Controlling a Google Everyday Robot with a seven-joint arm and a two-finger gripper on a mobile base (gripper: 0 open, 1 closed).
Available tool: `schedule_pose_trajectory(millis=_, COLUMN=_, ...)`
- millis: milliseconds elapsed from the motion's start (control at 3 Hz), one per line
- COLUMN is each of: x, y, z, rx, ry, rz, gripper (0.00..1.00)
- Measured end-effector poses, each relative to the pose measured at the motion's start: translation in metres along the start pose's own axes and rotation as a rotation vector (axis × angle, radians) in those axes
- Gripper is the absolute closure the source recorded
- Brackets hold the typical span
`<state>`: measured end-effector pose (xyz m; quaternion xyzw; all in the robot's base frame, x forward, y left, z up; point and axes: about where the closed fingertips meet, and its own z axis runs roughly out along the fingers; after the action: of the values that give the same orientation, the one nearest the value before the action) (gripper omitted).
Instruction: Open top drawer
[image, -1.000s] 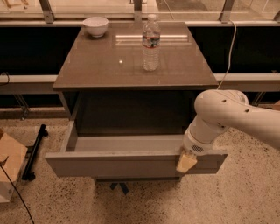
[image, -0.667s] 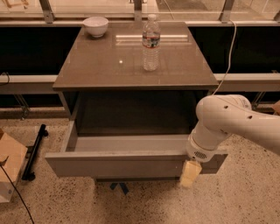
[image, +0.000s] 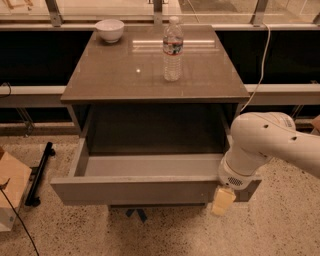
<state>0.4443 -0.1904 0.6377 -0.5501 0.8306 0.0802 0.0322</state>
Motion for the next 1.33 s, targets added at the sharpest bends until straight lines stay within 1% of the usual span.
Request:
schedule_pose_trajectory(millis=667, x=0.0, y=0.0, z=-0.003, rx=0.0, ry=0.0, rz=0.0, gripper=0.73)
schedule_pose_trajectory(millis=1000, x=0.011, y=0.014, z=0.0, rx=-0.016, ry=0.009, rz=0.009, gripper=1.0)
schedule_pose_trajectory(millis=1333, x=0.01, y=0.014, z=-0.005, rx=-0.016, ry=0.009, rz=0.009, gripper=0.97)
